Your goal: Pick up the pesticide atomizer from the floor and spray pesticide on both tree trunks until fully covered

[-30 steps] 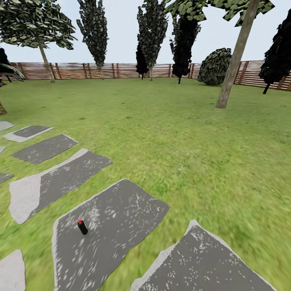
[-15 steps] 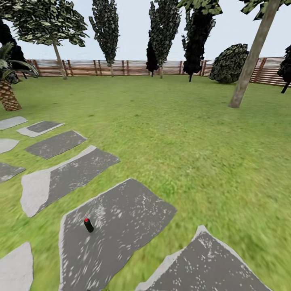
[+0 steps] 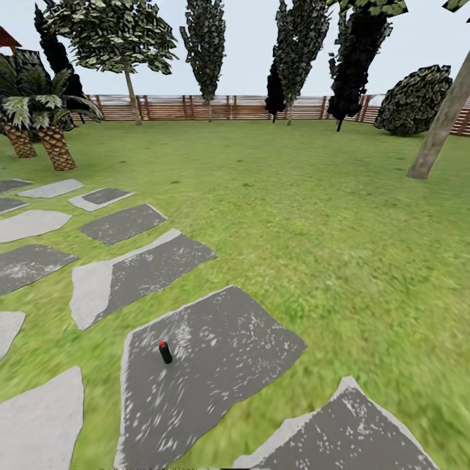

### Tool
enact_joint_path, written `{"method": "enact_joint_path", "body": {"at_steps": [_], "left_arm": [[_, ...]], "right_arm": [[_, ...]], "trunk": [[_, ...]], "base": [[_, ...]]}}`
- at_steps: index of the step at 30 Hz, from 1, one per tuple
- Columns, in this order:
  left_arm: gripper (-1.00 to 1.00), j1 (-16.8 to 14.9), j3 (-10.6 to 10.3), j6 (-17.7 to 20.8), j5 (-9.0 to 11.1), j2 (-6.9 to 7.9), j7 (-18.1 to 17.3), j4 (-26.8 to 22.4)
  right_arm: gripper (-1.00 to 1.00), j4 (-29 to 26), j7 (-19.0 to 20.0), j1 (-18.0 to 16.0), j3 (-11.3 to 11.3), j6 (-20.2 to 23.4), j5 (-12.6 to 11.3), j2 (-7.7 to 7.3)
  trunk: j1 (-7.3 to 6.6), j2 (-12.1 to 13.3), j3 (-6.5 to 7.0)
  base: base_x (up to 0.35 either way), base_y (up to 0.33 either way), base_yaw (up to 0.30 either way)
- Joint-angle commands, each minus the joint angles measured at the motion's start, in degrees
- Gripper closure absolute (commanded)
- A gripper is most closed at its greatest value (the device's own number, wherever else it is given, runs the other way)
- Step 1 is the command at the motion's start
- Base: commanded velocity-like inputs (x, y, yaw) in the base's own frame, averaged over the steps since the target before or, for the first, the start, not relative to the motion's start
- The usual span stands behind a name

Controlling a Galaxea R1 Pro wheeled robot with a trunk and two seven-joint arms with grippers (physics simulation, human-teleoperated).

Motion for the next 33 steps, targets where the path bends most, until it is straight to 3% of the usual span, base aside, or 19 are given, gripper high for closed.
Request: {"method": "enact_joint_path", "body": {"at_steps": [1,13,33], "left_arm": [[-1.00,0.0,0.0,-0.2,0.5,-0.01,-0.1,0.1],[-1.00,0.0,0.0,-0.2,0.5,-0.09,-0.1,0.0],[-1.00,0.0,0.0,-0.2,0.5,-0.09,-0.1,0.0]], "right_arm": [[-1.00,0.0,0.0,0.0,-0.1,-0.2,0.1,0.01],[-1.00,0.0,0.1,0.0,-0.1,-0.2,0.1,0.01],[-1.00,0.1,0.2,0.0,-0.1,-0.2,0.1,0.01]], "trunk": [[-0.01,0.0,-0.07],[-0.01,0.0,-0.36],[-0.01,0.0,-0.37]], "base": [[0.049,-0.007,0.267],[0.225,-0.131,0.256],[0.259,-0.167,0.003]]}}
